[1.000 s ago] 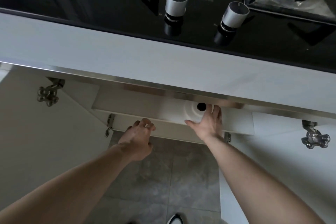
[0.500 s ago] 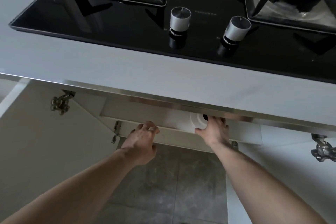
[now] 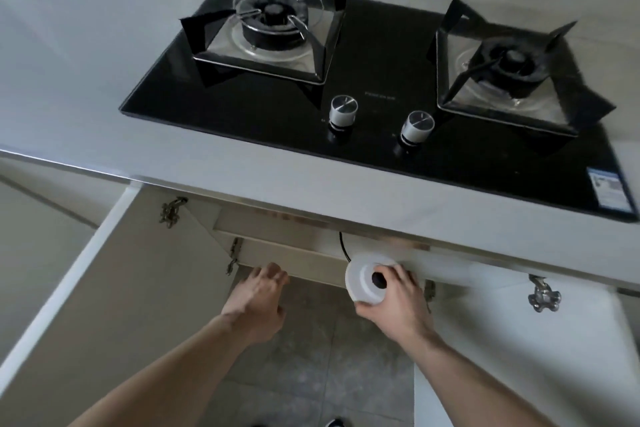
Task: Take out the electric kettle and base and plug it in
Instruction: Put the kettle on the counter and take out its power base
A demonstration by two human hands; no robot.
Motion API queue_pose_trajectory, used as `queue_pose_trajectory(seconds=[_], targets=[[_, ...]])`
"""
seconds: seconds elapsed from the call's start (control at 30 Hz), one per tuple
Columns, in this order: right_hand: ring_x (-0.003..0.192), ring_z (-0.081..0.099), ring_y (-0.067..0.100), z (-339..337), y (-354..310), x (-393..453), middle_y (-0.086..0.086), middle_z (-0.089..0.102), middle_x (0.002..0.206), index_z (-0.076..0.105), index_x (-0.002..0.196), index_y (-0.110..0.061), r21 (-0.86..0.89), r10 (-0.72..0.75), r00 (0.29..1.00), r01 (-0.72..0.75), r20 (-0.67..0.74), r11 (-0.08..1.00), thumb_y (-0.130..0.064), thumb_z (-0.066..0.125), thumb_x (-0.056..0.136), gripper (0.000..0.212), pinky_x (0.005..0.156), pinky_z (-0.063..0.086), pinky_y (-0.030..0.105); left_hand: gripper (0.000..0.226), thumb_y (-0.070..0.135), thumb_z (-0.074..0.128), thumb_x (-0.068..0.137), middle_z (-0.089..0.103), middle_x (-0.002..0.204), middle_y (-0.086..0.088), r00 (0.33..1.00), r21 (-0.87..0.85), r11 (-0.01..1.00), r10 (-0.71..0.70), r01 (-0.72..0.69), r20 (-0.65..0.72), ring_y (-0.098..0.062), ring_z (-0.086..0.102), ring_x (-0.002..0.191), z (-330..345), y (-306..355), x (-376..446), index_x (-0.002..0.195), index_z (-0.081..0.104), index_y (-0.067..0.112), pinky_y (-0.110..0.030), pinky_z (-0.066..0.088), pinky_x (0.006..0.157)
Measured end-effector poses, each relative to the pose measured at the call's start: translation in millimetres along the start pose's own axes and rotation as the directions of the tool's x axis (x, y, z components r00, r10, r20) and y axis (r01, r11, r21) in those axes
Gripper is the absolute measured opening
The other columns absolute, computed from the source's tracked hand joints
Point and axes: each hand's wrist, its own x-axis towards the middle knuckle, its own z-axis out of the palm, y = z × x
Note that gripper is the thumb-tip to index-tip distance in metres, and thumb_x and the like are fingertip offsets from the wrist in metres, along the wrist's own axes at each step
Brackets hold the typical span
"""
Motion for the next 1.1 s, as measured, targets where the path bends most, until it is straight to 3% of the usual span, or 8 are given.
queue_pose_trajectory(seconds=[0.2, 0.4, 0.53, 0.63, 0.73, 0.87, 1.1], targets=[[0.11, 0.053, 0.014, -89, -65, -91, -0.014, 0.055, 0.113, 0.061, 0.113, -0.032, 0.068, 0.033, 0.993, -0.041, 0.11, 0.997, -0.067, 0.071, 0.051, 0.071, 0.083, 0.046, 0.029, 0.065, 0.03, 0.058, 0.083, 0.04, 0.142, -0.002, 0.999, -0.033, 0.998, -0.05, 0.05, 0.004, -0.025, 0.04, 0.133, -49, 9, -114, 0.145, 0.042, 0.022, -0.037, 0.039, 0.111], [0.101, 0.049, 0.01, -171, -129, -160, -0.014, 0.052, 0.108, 0.06, 0.115, -0.033, 0.036, -0.086, 0.968, 0.08, 0.236, 0.996, -0.067, 0.071, 0.051, 0.074, 0.074, 0.038, 0.027, 0.064, 0.03, 0.054, 0.078, 0.042, 0.141, 0.005, 0.99, -0.155, 0.986, -0.076, 0.057, -0.116, -0.021, 0.045, 0.128, -97, 11, -207, 0.141, 0.046, 0.027, -0.033, 0.043, 0.107], [0.104, 0.047, 0.008, -219, -167, -201, -0.017, 0.048, 0.112, 0.056, 0.121, -0.034, 0.01, -0.19, 0.942, 0.195, 0.275, 0.981, -0.068, 0.068, 0.052, 0.078, 0.082, 0.044, 0.026, 0.06, 0.032, 0.055, 0.08, 0.041, 0.143, 0.008, 0.972, -0.224, 0.975, -0.069, 0.017, -0.226, -0.017, 0.045, 0.127, -132, 5, -255, 0.139, 0.046, 0.032, -0.031, 0.045, 0.105], [0.109, 0.047, 0.007, -251, -194, -230, -0.02, 0.046, 0.113, 0.053, 0.122, -0.037, -0.034, -0.276, 0.931, 0.292, 0.24, 0.956, -0.07, 0.067, 0.052, 0.079, 0.087, 0.046, 0.026, 0.056, 0.032, 0.059, 0.082, 0.041, 0.142, 0.014, 0.944, -0.244, 0.967, -0.014, -0.071, -0.331, -0.013, 0.044, 0.129, -163, -5, -287, 0.137, 0.049, 0.033, -0.027, 0.043, 0.106], [0.114, 0.041, 0.005, -276, -227, -262, -0.023, 0.044, 0.113, 0.049, 0.121, -0.039, -0.071, -0.338, 0.92, 0.357, 0.197, 0.931, -0.069, 0.067, 0.054, 0.075, 0.076, 0.039, 0.021, 0.054, 0.028, 0.057, 0.083, 0.041, 0.143, 0.015, 0.906, -0.243, 0.958, 0.037, -0.152, -0.421, -0.009, 0.043, 0.132, -194, -23, -319, 0.137, 0.05, 0.033, -0.024, 0.038, 0.109], [0.112, 0.041, 0.003, -295, -279, -299, -0.024, 0.04, 0.11, 0.047, 0.116, -0.042, -0.078, -0.373, 0.922, 0.381, 0.098, 0.921, -0.07, 0.067, 0.053, 0.072, 0.089, 0.045, 0.027, 0.052, 0.027, 0.058, 0.086, 0.039, 0.146, 0.016, 0.869, -0.207, 0.951, 0.106, -0.231, -0.484, -0.01, 0.043, 0.133, -233, -64, -359, 0.137, 0.049, 0.032, -0.025, 0.038, 0.109], [0.112, 0.039, -0.003, -314, -376, -331, -0.03, 0.039, 0.115, 0.046, 0.119, -0.045, -0.073, -0.468, 0.882, 0.464, -0.055, 0.883, -0.07, 0.069, 0.055, 0.073, 0.089, 0.049, 0.028, 0.052, 0.028, 0.059, 0.086, 0.04, 0.146, 0.017, 0.828, -0.215, 0.944, 0.093, -0.25, -0.553, -0.009, 0.046, 0.131, -283, -139, -410, 0.137, 0.048, 0.035, -0.024, 0.039, 0.108]])
